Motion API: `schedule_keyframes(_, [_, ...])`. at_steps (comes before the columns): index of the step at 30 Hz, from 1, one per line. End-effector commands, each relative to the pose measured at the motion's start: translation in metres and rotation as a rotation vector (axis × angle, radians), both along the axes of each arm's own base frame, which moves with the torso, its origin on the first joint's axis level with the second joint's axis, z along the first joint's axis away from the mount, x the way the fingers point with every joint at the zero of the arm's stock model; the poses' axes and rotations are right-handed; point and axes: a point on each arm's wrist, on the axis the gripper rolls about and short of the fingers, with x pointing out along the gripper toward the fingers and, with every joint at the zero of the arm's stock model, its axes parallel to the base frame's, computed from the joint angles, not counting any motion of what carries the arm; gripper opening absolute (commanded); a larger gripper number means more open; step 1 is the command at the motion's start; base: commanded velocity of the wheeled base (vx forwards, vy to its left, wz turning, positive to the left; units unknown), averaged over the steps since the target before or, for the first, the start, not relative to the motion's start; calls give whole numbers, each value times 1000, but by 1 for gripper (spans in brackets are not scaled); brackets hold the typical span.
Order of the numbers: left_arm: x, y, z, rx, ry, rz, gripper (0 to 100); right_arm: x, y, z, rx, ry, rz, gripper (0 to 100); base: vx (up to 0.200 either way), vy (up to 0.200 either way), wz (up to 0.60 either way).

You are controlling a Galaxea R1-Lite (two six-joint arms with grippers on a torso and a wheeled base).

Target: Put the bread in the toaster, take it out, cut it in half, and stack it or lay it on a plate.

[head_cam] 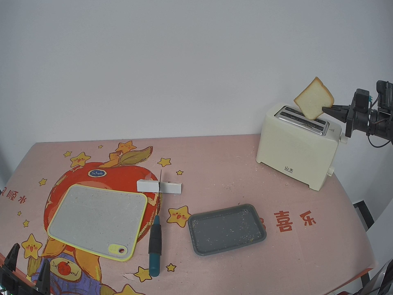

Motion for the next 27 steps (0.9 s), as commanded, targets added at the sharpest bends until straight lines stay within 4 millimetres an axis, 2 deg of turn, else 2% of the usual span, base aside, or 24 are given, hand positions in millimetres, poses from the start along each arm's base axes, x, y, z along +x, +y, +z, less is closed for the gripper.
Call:
schedule_keyframes(1, [0, 0, -5, 0, 6, 0, 100, 0, -1, -6, 1, 18, -1, 0, 0, 0, 0])
schedule_keyframes(27, [0, 0, -5, 0, 6, 0, 100, 4, -1, -17, -15, 38, 6, 0, 0, 0, 0])
